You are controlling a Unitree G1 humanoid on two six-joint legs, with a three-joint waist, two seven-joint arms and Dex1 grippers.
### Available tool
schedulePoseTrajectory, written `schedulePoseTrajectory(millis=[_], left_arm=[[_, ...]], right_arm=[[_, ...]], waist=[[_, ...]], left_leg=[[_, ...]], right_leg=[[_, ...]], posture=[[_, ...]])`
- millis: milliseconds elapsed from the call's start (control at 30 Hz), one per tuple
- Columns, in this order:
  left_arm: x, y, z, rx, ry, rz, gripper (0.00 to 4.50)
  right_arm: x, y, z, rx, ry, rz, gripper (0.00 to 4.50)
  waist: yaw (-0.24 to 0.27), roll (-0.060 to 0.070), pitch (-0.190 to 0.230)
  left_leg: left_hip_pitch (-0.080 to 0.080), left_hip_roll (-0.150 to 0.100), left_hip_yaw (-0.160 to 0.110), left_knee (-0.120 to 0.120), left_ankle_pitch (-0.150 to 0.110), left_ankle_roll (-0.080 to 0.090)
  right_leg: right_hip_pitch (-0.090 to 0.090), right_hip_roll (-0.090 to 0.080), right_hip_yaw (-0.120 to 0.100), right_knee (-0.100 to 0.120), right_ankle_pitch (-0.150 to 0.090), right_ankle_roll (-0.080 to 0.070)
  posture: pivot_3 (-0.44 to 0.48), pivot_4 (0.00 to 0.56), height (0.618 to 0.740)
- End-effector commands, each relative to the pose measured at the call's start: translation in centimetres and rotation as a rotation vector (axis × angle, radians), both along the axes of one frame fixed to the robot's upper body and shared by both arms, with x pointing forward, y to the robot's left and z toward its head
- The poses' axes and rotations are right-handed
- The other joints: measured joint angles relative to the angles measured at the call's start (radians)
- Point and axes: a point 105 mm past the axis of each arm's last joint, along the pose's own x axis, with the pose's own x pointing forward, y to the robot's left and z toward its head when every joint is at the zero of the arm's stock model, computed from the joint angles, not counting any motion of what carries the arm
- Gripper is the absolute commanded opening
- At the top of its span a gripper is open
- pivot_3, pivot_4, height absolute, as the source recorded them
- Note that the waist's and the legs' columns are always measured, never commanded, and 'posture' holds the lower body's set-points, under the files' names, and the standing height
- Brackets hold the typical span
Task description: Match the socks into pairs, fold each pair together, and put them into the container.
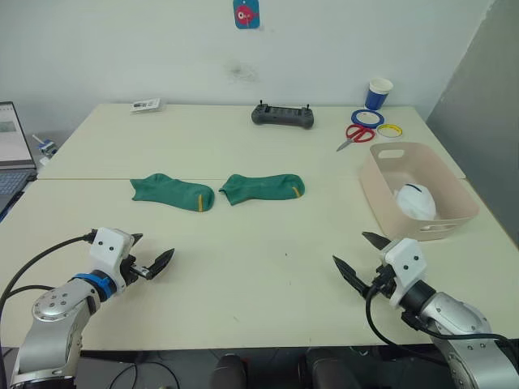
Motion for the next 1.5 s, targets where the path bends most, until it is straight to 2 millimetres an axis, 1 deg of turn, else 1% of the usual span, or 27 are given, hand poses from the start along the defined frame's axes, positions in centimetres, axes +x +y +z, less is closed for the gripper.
schedulePoseTrajectory(millis=[33, 200, 300, 400, 500, 633, 733, 900, 1100, 1200, 1267, 1367, 1500], left_arm=[[0.2, 0.2, 1.7, 0.01, -0.06, 0.003, 4.5], [0.7, -0.4, 1.6, -0.007, -0.066, -0.008, 4.5], [1.5, -0.9, 1.9, -0.017, -0.081, -0.017, 4.5], [2.5, -1.3, 2.4, -0.028, -0.101, -0.019, 4.5], [3.9, -1.7, 3.1, -0.035, -0.118, -0.02, 4.5], [6.0, -1.9, 4.0, -0.049, -0.133, 0.002, 4.5], [7.8, -2.6, 4.4, -0.042, -0.144, 0.014, 4.5], [10.0, -4.4, 3.9, -0.037, -0.093, -0.019, 4.5], [12.5, -5.6, 2.7, 0.014, -0.028, -0.007, 4.5], [13.2, -5.8, 1.7, 0.04, 0.011, 0.001, 3.96], [13.4, -5.8, 1.2, 0.04, 0.034, 0.008, 3.38], [13.1, -5.5, 0.0, 0.025, 0.099, 0.024, 2.53], [12.9, -4.7, -0.2, -0.029, 0.116, 0.061, 1.36]], right_arm=[[0.2, 0.0, 1.4, 0.003, -0.057, 0.021, 4.46], [0.5, 0.5, 2.5, 0.001, -0.079, 0.056, 4.46], [0.6, 1.1, 3.4, 0.002, -0.099, 0.081, 4.46], [0.5, 1.9, 3.9, 0.002, -0.095, 0.118, 4.46], [0.2, 2.8, 4.5, 0.004, -0.087, 0.166, 4.46], [0.0, 3.5, 4.7, -0.017, -0.069, 0.203, 4.46], [-0.5, 4.4, 4.8, -0.049, -0.042, 0.286, 4.46], [-0.4, 4.7, 5.1, -0.075, -0.026, 0.33, 4.46], [-0.3, 4.7, 4.7, -0.092, -0.013, 0.335, 4.46], [-0.4, 4.6, 4.5, -0.095, -0.008, 0.333, 4.5], [-0.5, 4.6, 4.4, -0.095, -0.007, 0.33, 4.5], [-0.7, 4.6, 4.4, -0.094, -0.007, 0.321, 4.5], [-0.6, 4.5, 4.4, -0.095, -0.009, 0.313, 4.5]], waist=[[0.0, 0.0, 0.0], [0.0, 0.0, 0.0], [0.0, 0.0, 0.0], [0.001, 0.0, 0.0], [0.0, 0.0, 0.0], [0.0, 0.0, 0.0], [0.0, -0.001, 0.0], [0.0, -0.001, 0.0], [0.0, -0.001, 0.001], [0.0, -0.001, 0.001], [-0.001, -0.001, 0.001], [-0.001, -0.001, 0.001], [-0.008, -0.001, 0.001]], left_leg=[[0.0, 0.0, 0.0, 0.0, 0.0, 0.0], [0.0, 0.0, 0.0, 0.0, 0.0, 0.0], [0.0, 0.0, 0.0, 0.0, 0.0, 0.0], [0.0, 0.0, 0.0, 0.0, 0.0, 0.0], [0.0, 0.0, 0.0, 0.0, 0.0, 0.0], [-0.001, 0.0, 0.0, 0.0, 0.0, 0.0], [-0.001, 0.0, 0.0, 0.0, 0.0, 0.0], [-0.001, 0.0, 0.0, 0.0, 0.0, 0.0], [-0.002, 0.0, -0.001, 0.0, 0.0, 0.0], [-0.002, -0.001, -0.001, 0.0, 0.0, 0.0], [-0.002, 0.0, -0.001, 0.0, 0.0, 0.0], [-0.002, 0.0, -0.001, 0.0, 0.0, 0.0], [0.0, 0.0, -0.001, 0.0, 0.0, 0.0]], right_leg=[[0.0, 0.0, 0.0, 0.0, 0.0, 0.0], [0.0, 0.0, 0.0, 0.0, 0.0, 0.0], [0.0, 0.0, 0.0, 0.0, 0.0, 0.001], [0.0, 0.0, 0.0, 0.0, 0.001, 0.002], [0.0, 0.0, 0.0, 0.0, 0.001, 0.002], [0.0, 0.001, 0.0, 0.0, 0.001, 0.002], [0.0, 0.001, 0.0, -0.001, 0.001, 0.002], [0.0, 0.001, 0.0, -0.001, 0.001, 0.003], [-0.001, 0.001, -0.001, -0.001, 0.001, 0.003], [-0.001, 0.002, -0.001, -0.001, 0.002, 0.003], [-0.001, 0.002, -0.001, -0.001, 0.002, 0.003], [-0.001, 0.002, -0.001, -0.001, 0.001, 0.003], [0.0, 0.002, 0.0, 0.0, 0.002, 0.004]], posture=[[0.0, 0.15, 0.74], [0.0, 0.15, 0.74], [0.0, 0.15, 0.74], [0.0, 0.15, 0.74], [0.0, 0.15, 0.74], [0.0, 0.15, 0.74], [0.0, 0.15, 0.74], [0.0, 0.15, 0.74], [0.0, 0.15, 0.74], [0.0, 0.15, 0.74], [0.0, 0.15, 0.74], [0.0, 0.15, 0.74], [0.0, 0.15, 0.74]])
